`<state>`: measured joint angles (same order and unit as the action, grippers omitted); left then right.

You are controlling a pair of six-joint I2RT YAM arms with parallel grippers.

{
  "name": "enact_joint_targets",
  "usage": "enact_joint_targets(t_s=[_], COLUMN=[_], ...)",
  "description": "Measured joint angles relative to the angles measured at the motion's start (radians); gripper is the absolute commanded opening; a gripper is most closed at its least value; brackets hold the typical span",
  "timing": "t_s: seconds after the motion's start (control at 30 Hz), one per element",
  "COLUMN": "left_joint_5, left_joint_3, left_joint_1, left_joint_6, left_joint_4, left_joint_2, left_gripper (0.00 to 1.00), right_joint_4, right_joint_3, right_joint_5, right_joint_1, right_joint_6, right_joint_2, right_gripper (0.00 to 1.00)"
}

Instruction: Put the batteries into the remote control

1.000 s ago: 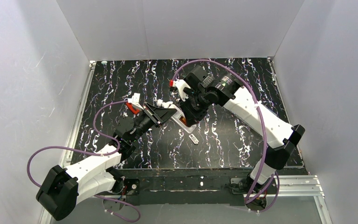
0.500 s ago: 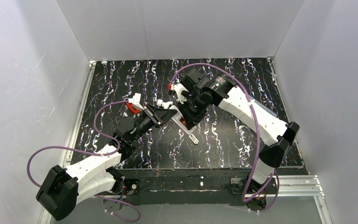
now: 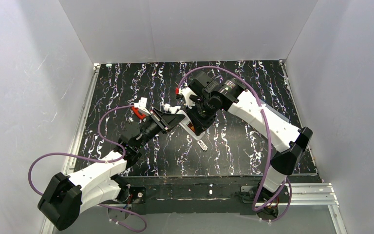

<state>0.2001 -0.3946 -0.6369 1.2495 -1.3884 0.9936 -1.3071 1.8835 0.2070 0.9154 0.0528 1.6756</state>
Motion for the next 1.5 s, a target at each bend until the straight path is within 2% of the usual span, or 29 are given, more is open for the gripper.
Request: enact_joint_targets(t_s=[0.47,1.23,1.4,1.5], left_joint_5=[0.004,0.023,0.022,0.021], left_joint_3=[0.000,0.000,0.000,0.000], left_joint_1=[0.000,0.000,0.000,0.000], left_joint_6=[0.003,0.020,0.023,0.023], left_joint_4=[0.021,0.021,0.021,0.021], left_joint_2=[0.005,0.013,0.013,0.013], left_gripper=[0.00,0.00,0.00,0.00], right_joint_4=[0.001,0.027,0.027,0.027], right_joint_3=[0.000,0.006,0.006,0.006], right_joint_5=[-0.021,0.010,0.016,0.017], right_joint_1=[0.000,-0.005,-0.005,-0.005], right_joint_6=[0.000,-0.004,-0.004,-0.004], right_joint_2=[0.016,0.031,0.031,0.031], right_gripper=[0.13,0.26,0.26,0.20])
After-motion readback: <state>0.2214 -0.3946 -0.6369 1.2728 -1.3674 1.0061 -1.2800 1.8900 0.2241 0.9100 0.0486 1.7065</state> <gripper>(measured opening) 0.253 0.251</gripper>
